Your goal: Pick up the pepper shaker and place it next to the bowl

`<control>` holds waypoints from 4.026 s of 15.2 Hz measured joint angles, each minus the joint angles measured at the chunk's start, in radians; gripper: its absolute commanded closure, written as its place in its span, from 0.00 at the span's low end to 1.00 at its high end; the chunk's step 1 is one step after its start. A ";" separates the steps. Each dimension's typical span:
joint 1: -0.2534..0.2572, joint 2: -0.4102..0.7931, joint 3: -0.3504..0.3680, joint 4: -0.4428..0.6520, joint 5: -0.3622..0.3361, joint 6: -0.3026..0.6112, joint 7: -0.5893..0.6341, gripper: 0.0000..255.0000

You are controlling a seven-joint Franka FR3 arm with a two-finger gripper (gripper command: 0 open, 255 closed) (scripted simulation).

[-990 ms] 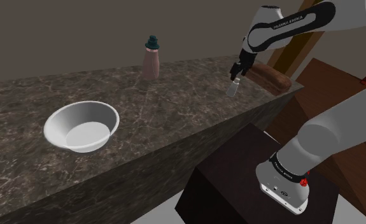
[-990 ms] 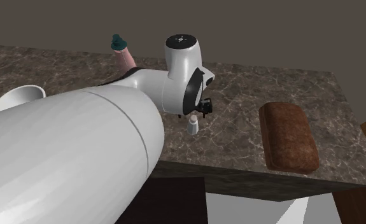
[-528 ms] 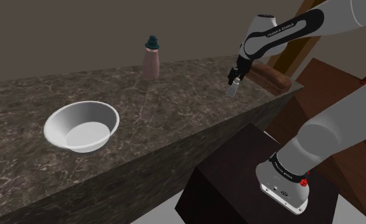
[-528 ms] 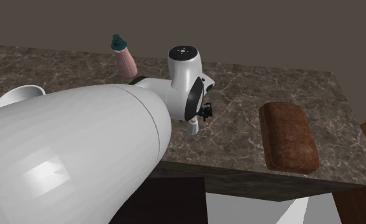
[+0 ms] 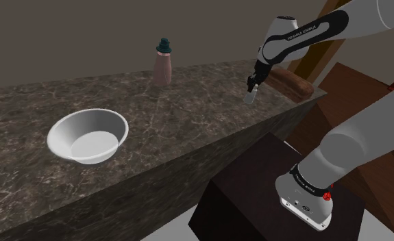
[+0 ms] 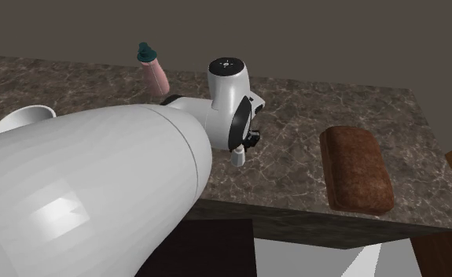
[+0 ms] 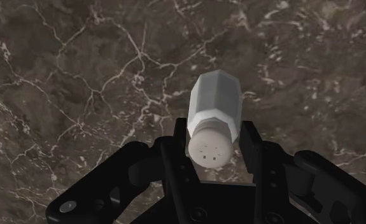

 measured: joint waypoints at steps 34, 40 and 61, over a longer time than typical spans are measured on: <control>0.008 -0.154 0.018 0.204 0.018 -0.357 -0.031 1.00; 0.009 -0.171 0.022 0.270 0.023 -0.439 -0.039 1.00; 0.168 -0.233 0.322 0.255 0.114 -0.533 0.365 1.00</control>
